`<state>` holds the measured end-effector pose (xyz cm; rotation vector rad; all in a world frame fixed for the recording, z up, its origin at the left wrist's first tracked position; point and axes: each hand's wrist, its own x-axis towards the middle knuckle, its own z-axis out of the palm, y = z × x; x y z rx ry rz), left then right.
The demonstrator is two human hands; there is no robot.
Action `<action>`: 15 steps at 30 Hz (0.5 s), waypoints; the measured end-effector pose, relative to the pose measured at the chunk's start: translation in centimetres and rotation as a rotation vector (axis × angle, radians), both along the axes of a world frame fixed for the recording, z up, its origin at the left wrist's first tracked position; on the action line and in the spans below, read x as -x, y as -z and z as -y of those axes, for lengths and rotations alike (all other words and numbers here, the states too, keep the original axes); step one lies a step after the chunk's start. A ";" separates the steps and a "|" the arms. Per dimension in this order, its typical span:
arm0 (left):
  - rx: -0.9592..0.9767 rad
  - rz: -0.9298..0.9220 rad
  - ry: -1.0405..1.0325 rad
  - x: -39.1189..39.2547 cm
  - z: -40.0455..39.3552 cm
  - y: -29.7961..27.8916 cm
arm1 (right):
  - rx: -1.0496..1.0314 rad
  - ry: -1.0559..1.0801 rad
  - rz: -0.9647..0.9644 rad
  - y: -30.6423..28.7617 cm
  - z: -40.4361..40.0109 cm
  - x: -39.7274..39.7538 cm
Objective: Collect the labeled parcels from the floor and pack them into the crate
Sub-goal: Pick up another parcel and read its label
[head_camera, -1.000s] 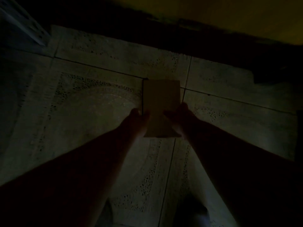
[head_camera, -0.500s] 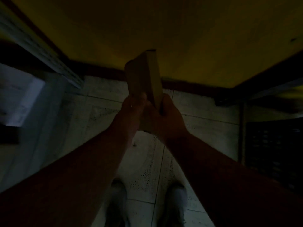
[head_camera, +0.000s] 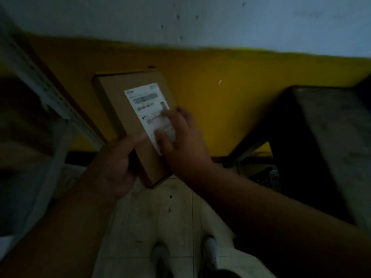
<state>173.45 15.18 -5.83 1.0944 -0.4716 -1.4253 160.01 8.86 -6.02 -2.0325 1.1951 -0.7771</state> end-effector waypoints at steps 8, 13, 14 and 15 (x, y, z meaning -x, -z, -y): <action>0.240 0.301 -0.188 -2.9 -4.7 -12.4 | -0.364 -0.147 0.459 -14.3 -2.2 -0.4; 0.226 0.489 -0.473 -2.7 -8.1 -16.0 | -0.145 -0.217 0.517 -18.1 -4.6 -2.4; 0.210 0.527 -0.534 -2.4 -8.9 -16.3 | -0.129 -0.250 0.526 -18.5 -5.1 -2.8; 0.202 0.559 -0.586 -2.0 -9.6 -16.7 | -0.114 -0.280 0.529 -18.7 -5.5 -3.0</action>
